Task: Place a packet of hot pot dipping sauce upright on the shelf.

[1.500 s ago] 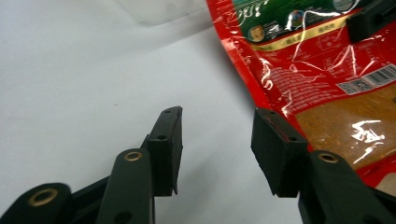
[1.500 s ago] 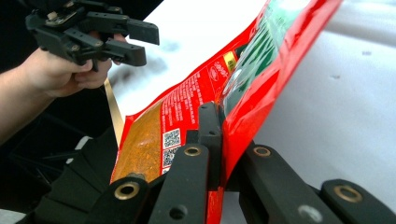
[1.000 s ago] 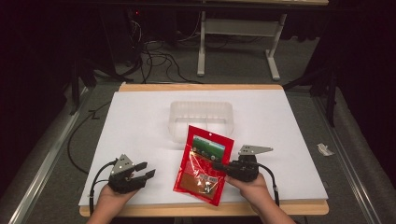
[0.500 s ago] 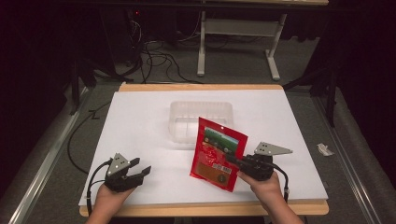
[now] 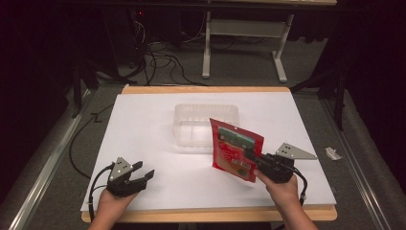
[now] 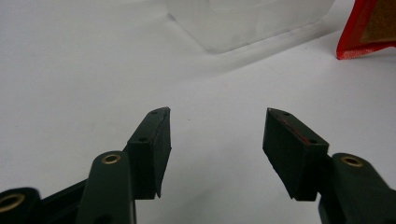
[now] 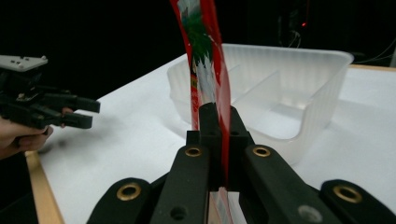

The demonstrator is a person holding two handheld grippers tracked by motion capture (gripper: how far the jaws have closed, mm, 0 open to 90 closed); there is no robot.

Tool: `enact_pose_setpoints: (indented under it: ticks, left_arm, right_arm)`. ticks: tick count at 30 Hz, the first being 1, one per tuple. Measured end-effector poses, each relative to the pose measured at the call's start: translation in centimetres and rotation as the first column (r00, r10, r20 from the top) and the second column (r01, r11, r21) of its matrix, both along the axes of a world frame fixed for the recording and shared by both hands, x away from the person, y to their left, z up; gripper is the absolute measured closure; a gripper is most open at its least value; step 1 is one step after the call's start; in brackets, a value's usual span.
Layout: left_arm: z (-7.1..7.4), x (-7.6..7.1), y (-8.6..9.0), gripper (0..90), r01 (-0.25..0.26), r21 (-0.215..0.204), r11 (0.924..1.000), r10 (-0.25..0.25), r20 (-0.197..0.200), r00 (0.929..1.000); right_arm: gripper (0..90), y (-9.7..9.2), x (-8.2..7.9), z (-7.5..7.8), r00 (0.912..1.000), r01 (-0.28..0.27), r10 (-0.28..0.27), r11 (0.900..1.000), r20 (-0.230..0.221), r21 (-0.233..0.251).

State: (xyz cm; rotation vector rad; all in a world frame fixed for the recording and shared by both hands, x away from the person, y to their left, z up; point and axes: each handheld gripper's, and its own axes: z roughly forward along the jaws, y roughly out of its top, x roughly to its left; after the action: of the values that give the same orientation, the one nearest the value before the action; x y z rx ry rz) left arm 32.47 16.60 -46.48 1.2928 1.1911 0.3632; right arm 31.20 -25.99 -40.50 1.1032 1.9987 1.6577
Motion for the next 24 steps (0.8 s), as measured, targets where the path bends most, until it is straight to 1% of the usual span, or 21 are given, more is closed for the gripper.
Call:
enact_pose_setpoints:
  ticks: [3, 4, 6, 8, 10, 11, 13, 15, 18, 20, 22, 24]
  left_arm:
    - [0.0, 0.0, 0.0, 42.4, 0.001, -0.003, 1.0, -0.001, -0.002, 1.0]
    - [0.0, 0.0, 0.0, 42.4, 0.001, -0.003, 1.0, -0.001, -0.002, 1.0]
    - [0.0, 0.0, 0.0, 42.4, 0.002, 0.001, 1.0, -0.002, -0.001, 1.0]
    - [0.0, 0.0, 0.0, 42.4, 0.0, -0.001, 1.0, 0.0, 0.002, 1.0]
    - [0.0, 0.0, 0.0, 42.4, 0.001, 0.003, 1.0, -0.001, 0.002, 1.0]
    - [0.1, 0.0, -0.1, 42.3, 0.0, 0.002, 1.0, 0.0, 0.006, 1.0]
    - [0.1, 0.1, -0.2, 42.3, 0.002, 0.003, 1.0, -0.002, 0.008, 1.0]
    - [0.2, 0.3, -0.5, 42.3, 0.001, -0.005, 1.0, 0.0, 0.01, 1.0]
    - [0.1, 0.5, -0.8, 42.3, 0.01, 0.003, 0.9999, -0.01, 0.01, 0.9999]
    - [0.1, 0.6, -0.9, 42.4, 0.012, -0.001, 0.9999, -0.012, 0.009, 0.9999]
    - [0.0, 0.7, -1.2, 42.4, 0.026, 0.006, 0.9997, -0.026, 0.013, 0.9996]
    - [0.0, 0.6, -1.3, 42.4, 0.035, 0.013, 0.9993, -0.036, 0.016, 0.9992]
  right_arm:
    - [90.0, -0.5, -0.1, 0.2, 0.9994, 0.03, -0.03, 0.9995, 0.018, 0.002]
    - [90.0, -0.6, -0.2, 0.3, 0.9991, 0.037, -0.038, 0.9993, 0.018, 0.005]
    - [90.0, -0.9, -0.2, 0.5, 0.9976, 0.06, -0.06, 0.9982, 0.034, 0.004]
    - [90.0, -1.2, -0.3, 0.7, 0.9952, 0.082, -0.082, 0.9966, 0.053, -0.001]
    - [90.0, -1.5, -0.4, 0.9, 0.9917, 0.106, -0.106, 0.9944, 0.074, 0.005]
    - [90.0, -1.7, -0.5, 1.1, 0.99, 0.118, -0.119, 0.9929, 0.076, 0.014]
    - [90.0, -1.9, -0.6, 1.2, 0.9865, 0.138, -0.139, 0.9902, 0.086, 0.017]
    - [90.0, -2.1, -0.8, 1.4, 0.9847, 0.147, -0.149, 0.9888, 0.09, 0.024]
    - [90.0, -2.2, -1.0, 1.8, 0.9811, 0.161, -0.163, 0.9867, 0.105, 0.027]
    - [90.0, -2.2, -0.9, 2.0, 0.9805, 0.161, -0.164, 0.9864, 0.109, 0.033]
    - [90.0, -1.9, -0.9, 2.5, 0.9791, 0.169, -0.174, 0.9844, 0.106, 0.048]
    - [90.0, -1.6, -0.6, 2.8, 0.9785, 0.17, -0.174, 0.9843, 0.111, 0.048]
